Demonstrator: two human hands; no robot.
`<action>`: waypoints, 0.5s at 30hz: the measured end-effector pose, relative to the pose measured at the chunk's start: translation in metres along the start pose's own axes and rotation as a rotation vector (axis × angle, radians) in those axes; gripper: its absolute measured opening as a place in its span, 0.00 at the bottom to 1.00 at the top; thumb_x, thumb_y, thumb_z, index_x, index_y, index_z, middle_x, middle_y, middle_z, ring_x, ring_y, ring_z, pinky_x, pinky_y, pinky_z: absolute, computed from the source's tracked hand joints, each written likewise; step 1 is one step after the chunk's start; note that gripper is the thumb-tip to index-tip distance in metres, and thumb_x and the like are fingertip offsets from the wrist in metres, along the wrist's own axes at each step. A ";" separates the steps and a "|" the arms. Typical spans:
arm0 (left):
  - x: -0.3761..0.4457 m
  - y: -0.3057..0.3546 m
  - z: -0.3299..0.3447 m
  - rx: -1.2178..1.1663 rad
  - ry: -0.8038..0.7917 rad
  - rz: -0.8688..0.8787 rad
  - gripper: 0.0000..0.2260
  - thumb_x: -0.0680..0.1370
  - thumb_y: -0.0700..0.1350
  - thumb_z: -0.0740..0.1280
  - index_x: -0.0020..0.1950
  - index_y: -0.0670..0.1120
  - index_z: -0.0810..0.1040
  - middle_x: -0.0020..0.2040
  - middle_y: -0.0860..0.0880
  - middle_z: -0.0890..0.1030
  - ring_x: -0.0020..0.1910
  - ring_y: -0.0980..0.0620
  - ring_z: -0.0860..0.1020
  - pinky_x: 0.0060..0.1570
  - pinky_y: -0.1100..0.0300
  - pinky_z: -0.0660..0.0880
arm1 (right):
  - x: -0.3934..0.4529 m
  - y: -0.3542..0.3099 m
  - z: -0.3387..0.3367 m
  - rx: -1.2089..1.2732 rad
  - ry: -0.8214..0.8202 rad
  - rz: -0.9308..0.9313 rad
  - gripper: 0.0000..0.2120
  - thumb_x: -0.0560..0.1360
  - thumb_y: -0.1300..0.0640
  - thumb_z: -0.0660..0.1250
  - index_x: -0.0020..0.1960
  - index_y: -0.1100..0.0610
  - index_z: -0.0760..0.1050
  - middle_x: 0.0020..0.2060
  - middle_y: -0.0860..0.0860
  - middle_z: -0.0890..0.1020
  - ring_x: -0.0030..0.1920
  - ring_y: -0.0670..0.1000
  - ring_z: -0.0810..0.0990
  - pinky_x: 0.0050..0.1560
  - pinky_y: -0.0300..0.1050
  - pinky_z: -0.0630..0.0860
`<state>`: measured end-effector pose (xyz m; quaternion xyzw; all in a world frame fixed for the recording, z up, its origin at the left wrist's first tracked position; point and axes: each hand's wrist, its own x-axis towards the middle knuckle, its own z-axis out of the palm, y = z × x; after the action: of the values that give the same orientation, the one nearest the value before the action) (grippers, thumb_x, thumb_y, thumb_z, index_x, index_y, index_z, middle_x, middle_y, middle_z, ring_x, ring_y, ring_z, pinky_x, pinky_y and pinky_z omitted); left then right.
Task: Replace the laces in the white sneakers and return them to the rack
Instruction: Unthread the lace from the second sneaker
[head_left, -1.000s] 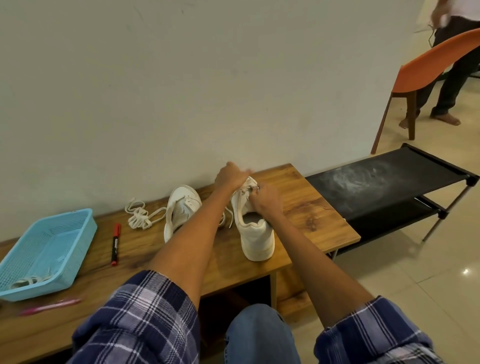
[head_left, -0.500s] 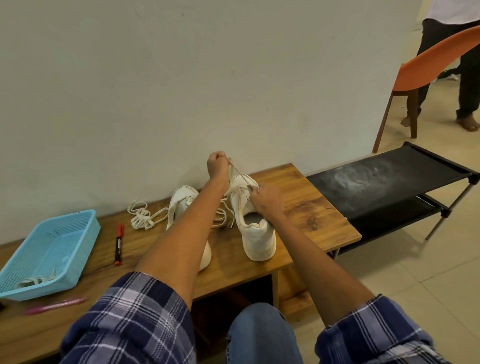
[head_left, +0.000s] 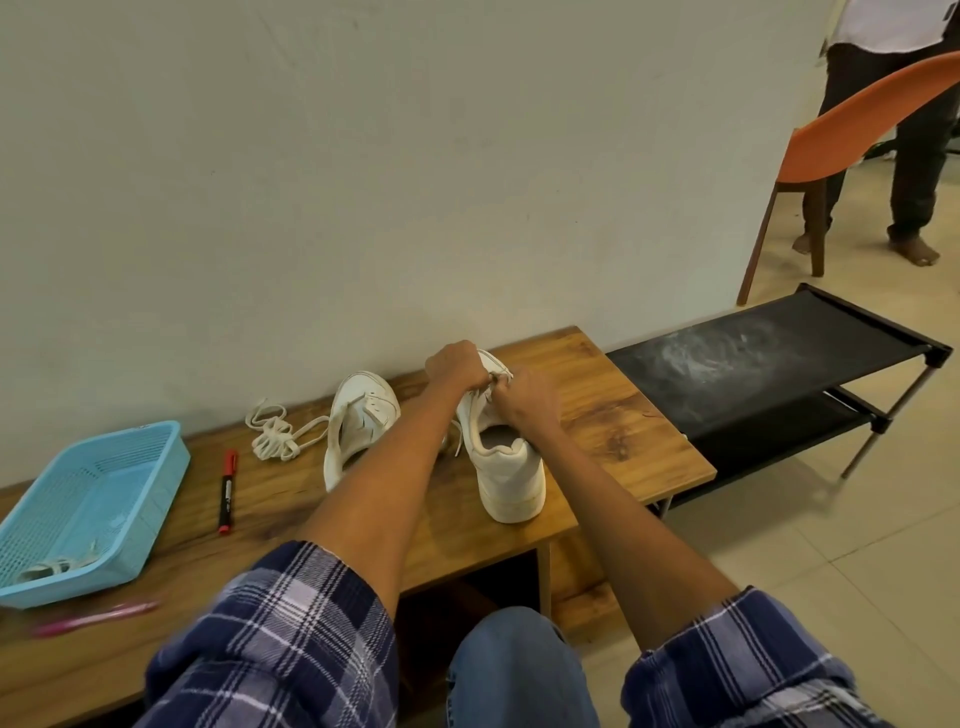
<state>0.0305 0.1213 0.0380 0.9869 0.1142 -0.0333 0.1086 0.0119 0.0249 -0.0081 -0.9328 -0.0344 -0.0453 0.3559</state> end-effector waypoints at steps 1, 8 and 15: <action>0.001 -0.001 0.001 -0.081 -0.034 0.003 0.11 0.75 0.52 0.67 0.48 0.44 0.76 0.46 0.47 0.78 0.49 0.48 0.77 0.45 0.59 0.69 | 0.000 0.001 0.000 -0.010 0.006 -0.004 0.11 0.78 0.56 0.56 0.39 0.60 0.69 0.33 0.53 0.72 0.37 0.52 0.71 0.32 0.43 0.62; -0.004 -0.024 -0.024 -0.623 -0.271 -0.096 0.08 0.73 0.42 0.64 0.34 0.44 0.70 0.31 0.48 0.68 0.28 0.53 0.62 0.28 0.63 0.59 | 0.002 -0.001 0.002 -0.074 0.016 0.030 0.08 0.76 0.58 0.57 0.45 0.60 0.73 0.38 0.54 0.74 0.39 0.52 0.71 0.38 0.45 0.65; -0.003 -0.013 -0.050 -1.009 -0.054 -0.135 0.10 0.77 0.42 0.60 0.36 0.44 0.68 0.31 0.47 0.67 0.28 0.53 0.63 0.28 0.62 0.60 | 0.007 0.001 0.006 0.191 -0.050 -0.069 0.22 0.75 0.55 0.60 0.68 0.56 0.66 0.58 0.57 0.78 0.57 0.59 0.76 0.54 0.50 0.74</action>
<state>0.0270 0.1441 0.0844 0.8007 0.1766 -0.0066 0.5725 0.0192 0.0278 -0.0124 -0.8936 -0.0795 -0.0309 0.4407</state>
